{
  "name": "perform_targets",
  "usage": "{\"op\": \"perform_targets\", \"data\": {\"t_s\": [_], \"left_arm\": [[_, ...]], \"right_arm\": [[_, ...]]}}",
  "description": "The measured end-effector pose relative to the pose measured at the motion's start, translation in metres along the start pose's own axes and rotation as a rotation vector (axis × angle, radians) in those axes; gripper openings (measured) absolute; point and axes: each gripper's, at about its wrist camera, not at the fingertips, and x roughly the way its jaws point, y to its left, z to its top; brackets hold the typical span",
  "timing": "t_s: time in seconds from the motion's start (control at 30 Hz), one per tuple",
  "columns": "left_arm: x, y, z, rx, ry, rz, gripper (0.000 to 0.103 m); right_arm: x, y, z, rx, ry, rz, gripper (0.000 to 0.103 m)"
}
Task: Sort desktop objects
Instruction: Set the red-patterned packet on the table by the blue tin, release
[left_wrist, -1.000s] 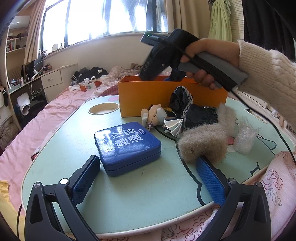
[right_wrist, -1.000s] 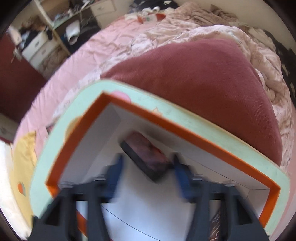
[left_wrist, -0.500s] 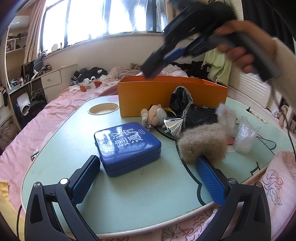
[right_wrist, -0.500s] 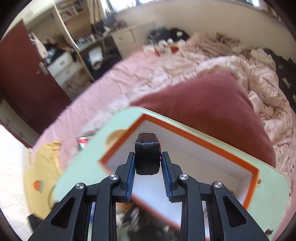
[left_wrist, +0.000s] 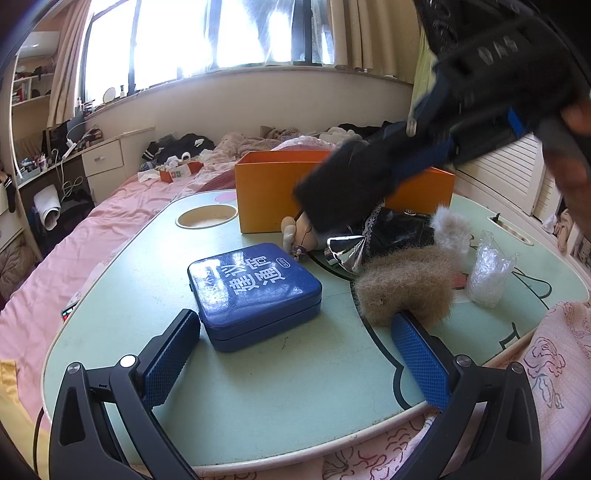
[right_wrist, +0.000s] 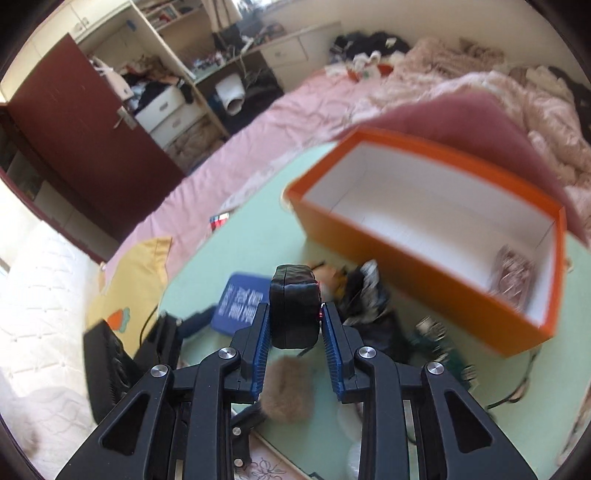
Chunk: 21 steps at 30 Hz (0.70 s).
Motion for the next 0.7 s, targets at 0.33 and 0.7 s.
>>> {"op": "perform_targets", "data": {"t_s": [0.33,0.7], "left_arm": [[0.000,0.000,0.000,0.000,-0.001,0.000,0.103],[-0.001,0.000,0.000,0.000,-0.001,0.000,0.103]], "right_arm": [[-0.023,0.003,-0.031,-0.005,-0.109,-0.017,0.065],[-0.051,-0.031,-0.124,0.102,-0.108,-0.261,0.075]]}}
